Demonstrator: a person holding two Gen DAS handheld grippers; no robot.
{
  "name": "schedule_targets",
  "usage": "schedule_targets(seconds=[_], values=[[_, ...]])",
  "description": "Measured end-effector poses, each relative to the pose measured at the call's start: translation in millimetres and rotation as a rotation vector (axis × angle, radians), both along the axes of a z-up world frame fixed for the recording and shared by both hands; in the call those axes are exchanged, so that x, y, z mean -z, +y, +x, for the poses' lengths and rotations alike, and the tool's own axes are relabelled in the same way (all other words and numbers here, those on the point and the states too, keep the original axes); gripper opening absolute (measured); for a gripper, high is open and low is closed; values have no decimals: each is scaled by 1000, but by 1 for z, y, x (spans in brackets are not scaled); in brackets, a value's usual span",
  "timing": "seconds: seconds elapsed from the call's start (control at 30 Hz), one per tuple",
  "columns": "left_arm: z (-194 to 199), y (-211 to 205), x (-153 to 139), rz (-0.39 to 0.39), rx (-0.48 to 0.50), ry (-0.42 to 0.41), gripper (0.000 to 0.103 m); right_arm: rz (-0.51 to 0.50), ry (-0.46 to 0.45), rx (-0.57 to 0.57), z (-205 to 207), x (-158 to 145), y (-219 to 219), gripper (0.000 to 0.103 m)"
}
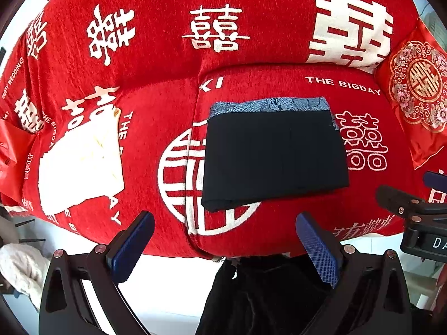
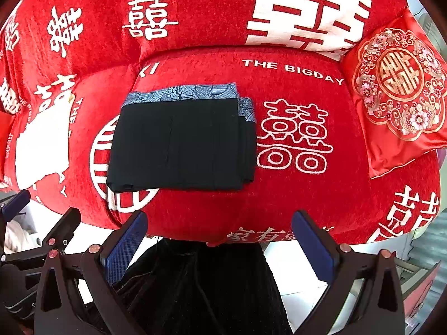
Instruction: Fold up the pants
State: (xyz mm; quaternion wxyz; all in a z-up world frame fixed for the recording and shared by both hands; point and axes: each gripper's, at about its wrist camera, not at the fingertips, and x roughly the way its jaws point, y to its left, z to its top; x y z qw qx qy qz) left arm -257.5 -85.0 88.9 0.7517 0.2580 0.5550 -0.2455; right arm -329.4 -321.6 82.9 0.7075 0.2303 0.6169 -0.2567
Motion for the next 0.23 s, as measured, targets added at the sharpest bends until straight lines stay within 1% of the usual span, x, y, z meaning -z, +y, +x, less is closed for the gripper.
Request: schedule_targets(seconds=[0.1, 0.23], values=[[0, 1, -1, -14, 0, 2, 101, 3, 3, 2, -1, 0, -1, 103], [-2, 1, -2, -15, -2, -1, 101, 5, 3, -1, -1, 1, -1, 103]])
